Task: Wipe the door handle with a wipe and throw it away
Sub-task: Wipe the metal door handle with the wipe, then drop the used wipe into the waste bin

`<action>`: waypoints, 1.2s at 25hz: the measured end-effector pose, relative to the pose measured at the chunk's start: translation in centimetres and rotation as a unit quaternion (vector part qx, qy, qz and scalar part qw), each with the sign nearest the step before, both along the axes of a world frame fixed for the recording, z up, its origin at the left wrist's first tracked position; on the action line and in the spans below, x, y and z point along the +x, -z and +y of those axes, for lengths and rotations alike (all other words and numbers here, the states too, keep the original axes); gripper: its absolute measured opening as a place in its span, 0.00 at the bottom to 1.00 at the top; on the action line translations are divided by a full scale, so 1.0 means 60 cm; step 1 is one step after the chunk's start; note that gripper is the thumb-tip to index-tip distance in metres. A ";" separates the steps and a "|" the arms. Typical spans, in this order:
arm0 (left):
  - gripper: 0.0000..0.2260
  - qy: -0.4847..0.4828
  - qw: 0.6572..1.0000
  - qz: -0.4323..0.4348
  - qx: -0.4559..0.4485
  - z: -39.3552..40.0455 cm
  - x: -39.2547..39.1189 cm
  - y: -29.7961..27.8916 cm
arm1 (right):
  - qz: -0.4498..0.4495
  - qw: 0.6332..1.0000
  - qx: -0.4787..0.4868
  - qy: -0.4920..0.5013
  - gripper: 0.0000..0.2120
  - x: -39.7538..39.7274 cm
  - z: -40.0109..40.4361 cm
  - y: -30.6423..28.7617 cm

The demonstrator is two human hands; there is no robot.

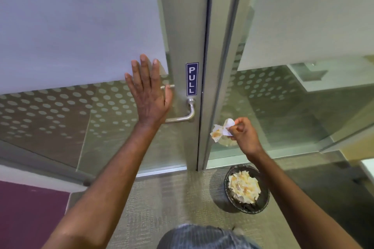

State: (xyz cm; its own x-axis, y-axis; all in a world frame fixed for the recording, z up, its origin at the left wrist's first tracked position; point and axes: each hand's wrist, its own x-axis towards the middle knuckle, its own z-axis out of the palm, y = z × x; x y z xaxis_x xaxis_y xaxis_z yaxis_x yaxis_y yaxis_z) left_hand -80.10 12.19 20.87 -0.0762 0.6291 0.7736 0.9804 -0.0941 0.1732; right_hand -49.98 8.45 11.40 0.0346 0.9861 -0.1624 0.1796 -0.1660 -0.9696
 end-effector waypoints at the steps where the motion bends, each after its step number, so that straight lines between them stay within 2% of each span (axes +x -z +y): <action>1: 0.36 0.010 1.000 -0.014 -0.015 -0.008 0.033 0.012 | -0.005 1.000 -0.021 0.006 0.09 0.029 -0.007 0.010; 4: 0.33 0.046 0.996 -0.031 -0.069 -0.040 0.141 0.065 | -0.029 0.996 -0.085 -0.001 0.08 0.115 -0.028 0.047; 8: 0.30 0.103 0.980 -0.040 -0.164 -0.093 0.262 0.154 | -0.093 0.983 -0.155 0.036 0.05 0.209 -0.053 0.113; 11: 0.28 0.185 0.936 -0.057 -0.295 -0.126 0.342 0.225 | -0.125 0.973 -0.190 0.037 0.04 0.269 -0.069 0.161; 16: 0.27 0.183 0.868 -0.054 -0.459 -0.146 0.435 0.312 | -0.246 0.950 -0.192 -0.026 0.06 0.329 -0.092 0.211; 19: 0.27 0.164 0.845 -0.045 -0.507 -0.155 0.464 0.356 | -0.326 0.924 -0.195 -0.038 0.07 0.357 -0.096 0.242; 21: 0.27 0.149 0.835 -0.039 -0.528 -0.164 0.474 0.383 | -0.345 0.912 -0.215 -0.049 0.08 0.373 -0.097 0.263; 27: 0.27 0.128 0.811 -0.026 -0.570 -0.190 0.478 0.453 | -0.326 0.909 -0.257 -0.043 0.11 0.402 -0.101 0.323; 30: 0.28 0.117 0.806 -0.035 -0.580 -0.194 0.477 0.470 | -0.326 0.895 -0.288 -0.099 0.18 0.400 -0.109 0.339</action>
State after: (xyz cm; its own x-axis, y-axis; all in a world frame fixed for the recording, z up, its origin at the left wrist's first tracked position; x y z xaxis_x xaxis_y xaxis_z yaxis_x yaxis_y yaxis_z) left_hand -51.46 0.52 -7.32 0.1308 0.9293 -0.3453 0.9433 -0.0095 0.3317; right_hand -25.97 1.92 -8.95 0.1401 0.7419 -0.6557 0.7571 -0.5070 -0.4120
